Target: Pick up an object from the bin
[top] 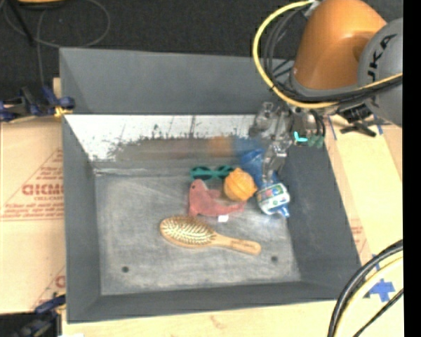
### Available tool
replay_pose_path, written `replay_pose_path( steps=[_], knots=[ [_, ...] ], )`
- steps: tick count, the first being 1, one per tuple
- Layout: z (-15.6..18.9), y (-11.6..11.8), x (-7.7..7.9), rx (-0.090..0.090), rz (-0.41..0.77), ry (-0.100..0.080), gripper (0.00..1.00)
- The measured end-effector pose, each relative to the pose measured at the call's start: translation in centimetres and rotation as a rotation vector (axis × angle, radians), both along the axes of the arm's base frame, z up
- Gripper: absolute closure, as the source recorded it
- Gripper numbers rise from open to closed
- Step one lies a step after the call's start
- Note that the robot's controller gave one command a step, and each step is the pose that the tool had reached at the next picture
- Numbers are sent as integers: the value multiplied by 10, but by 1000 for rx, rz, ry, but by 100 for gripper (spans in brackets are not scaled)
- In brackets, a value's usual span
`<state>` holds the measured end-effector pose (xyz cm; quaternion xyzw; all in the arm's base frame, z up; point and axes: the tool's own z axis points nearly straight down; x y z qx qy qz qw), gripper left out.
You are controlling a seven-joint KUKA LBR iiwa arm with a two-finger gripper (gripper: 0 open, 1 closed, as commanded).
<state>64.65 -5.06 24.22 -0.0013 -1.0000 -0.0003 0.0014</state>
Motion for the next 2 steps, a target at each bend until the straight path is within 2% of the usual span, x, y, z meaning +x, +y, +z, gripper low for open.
replay_pose_path(
  steps=[1,2],
  knots=[
    [5,0,1,-1,1,-9,0],
    [-140,20,-2,-2,66,-6,100]
  ],
)
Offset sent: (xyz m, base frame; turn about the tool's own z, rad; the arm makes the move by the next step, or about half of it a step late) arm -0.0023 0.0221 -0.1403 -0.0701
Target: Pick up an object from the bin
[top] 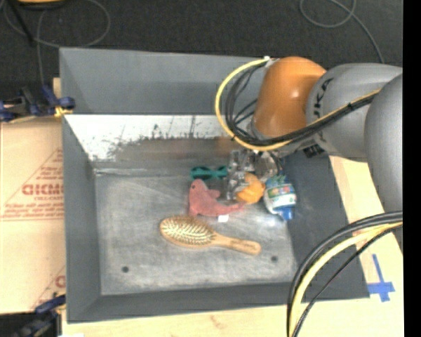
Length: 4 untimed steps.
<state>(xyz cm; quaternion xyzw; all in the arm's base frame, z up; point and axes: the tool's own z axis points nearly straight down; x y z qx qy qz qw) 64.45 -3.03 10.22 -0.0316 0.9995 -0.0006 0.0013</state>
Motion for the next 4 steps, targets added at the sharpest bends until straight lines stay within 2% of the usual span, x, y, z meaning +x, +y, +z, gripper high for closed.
replay_pose_path(
  steps=[1,2,3,4],
  knots=[
    [0,0,0,-1,1,0,100],
    [45,-1,-1,-1,15,6,100],
    [69,-2,0,-1,16,2,100],
    [23,-9,-58,1,272,7,0]
  ],
)
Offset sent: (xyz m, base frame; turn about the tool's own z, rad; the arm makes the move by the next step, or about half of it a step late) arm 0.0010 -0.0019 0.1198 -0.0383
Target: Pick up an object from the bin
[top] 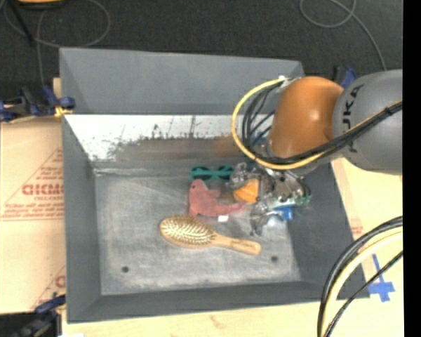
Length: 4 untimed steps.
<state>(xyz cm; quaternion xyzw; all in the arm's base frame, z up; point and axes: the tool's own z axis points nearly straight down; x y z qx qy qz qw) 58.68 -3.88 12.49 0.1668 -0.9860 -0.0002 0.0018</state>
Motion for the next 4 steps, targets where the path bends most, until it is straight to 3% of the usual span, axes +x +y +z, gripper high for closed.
replay_pose_path(
  steps=[1,2,3,4],
  knots=[
    [3,0,2,0,0,-8,0],
    [-51,21,12,0,52,-13,100],
    [-51,21,12,0,52,-13,100],
    [0,23,8,-1,53,-1,100]
  ],
)
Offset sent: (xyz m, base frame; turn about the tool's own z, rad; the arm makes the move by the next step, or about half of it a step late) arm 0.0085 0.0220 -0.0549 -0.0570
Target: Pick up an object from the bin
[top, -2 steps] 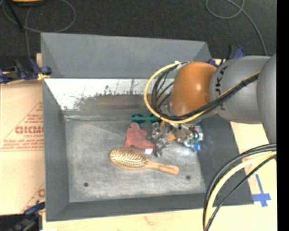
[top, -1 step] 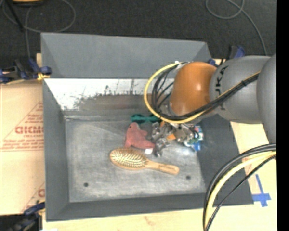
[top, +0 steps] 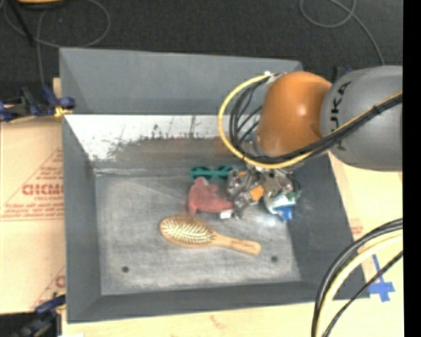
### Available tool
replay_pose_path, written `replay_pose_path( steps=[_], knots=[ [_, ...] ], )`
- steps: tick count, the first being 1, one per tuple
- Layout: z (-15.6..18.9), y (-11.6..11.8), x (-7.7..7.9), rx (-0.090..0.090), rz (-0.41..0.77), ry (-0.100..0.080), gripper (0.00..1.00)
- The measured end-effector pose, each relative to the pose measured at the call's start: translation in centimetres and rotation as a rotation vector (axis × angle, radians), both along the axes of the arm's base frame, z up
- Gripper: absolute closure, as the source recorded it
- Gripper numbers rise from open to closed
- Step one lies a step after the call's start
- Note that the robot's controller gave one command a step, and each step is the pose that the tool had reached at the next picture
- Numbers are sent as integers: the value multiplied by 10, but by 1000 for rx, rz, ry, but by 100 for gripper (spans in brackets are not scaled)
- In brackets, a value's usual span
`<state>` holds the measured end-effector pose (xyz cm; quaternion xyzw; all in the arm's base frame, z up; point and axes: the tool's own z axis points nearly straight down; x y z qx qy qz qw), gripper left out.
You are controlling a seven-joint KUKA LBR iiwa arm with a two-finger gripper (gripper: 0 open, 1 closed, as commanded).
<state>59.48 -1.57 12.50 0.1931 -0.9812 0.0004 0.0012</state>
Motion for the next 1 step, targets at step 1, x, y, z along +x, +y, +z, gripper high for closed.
replay_pose_path(
  steps=[1],
  knots=[
    [77,-3,-6,0,17,-3,100]
  ],
)
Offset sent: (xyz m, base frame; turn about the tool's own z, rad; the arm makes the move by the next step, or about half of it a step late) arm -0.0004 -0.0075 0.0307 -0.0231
